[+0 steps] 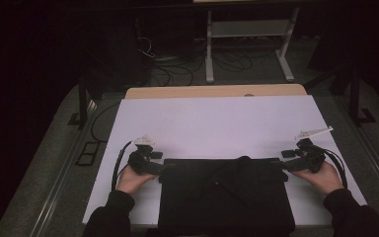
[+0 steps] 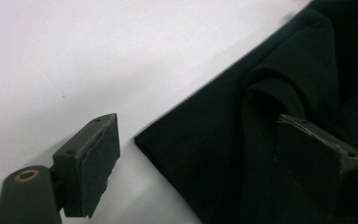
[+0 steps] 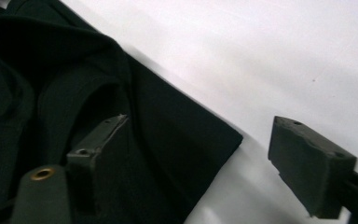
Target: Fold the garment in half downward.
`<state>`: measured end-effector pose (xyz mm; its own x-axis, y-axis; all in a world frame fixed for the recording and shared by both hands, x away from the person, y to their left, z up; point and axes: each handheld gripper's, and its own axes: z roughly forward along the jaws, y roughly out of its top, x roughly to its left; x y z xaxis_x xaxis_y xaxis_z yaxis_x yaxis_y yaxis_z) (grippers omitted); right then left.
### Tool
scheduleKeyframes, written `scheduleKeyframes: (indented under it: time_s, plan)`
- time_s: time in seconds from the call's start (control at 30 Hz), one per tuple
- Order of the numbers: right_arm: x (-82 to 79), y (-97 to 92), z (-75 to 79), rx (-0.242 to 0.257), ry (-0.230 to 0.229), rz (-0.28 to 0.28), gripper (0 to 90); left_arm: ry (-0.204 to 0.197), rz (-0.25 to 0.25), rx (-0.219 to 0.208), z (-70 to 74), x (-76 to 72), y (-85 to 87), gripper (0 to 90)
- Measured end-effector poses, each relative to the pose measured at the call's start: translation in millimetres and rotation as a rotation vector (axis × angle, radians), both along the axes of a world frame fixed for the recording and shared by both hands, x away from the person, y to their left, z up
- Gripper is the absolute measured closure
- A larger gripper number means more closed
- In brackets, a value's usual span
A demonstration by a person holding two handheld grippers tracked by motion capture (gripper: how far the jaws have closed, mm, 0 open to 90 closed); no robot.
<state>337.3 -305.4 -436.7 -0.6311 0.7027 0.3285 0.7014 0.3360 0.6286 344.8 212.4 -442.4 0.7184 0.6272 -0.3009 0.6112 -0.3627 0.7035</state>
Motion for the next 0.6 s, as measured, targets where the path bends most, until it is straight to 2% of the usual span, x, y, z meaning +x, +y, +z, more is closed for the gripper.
scheduleKeyframes:
  time_s: [0.17, 0.3, 0.43, 0.53, 0.6]
  plan:
    - [3.6, 0.0, -3.7, -0.001, 0.007, -0.019, 32.5, 0.005, -0.005, 0.010, -1.4, 0.6, -2.3, 22.0]
    - [5.4, 0.4, -6.0, -0.021, 0.009, -0.026, 41.1, 0.010, -0.004, 0.027, -2.5, 1.1, -3.5, 28.5]
    - [6.1, 0.5, -6.9, -0.031, 0.010, -0.040, 48.3, 0.014, 0.011, 0.028, -3.5, 1.9, -3.2, 34.7]
    - [6.5, 0.8, -7.6, -0.038, 0.011, -0.051, 53.5, 0.004, 0.016, 0.040, -4.5, 2.1, -3.1, 39.6]
    - [6.8, 0.9, -7.9, -0.042, 0.013, -0.051, 57.3, 0.003, 0.014, 0.032, -5.0, 2.6, -2.8, 42.5]
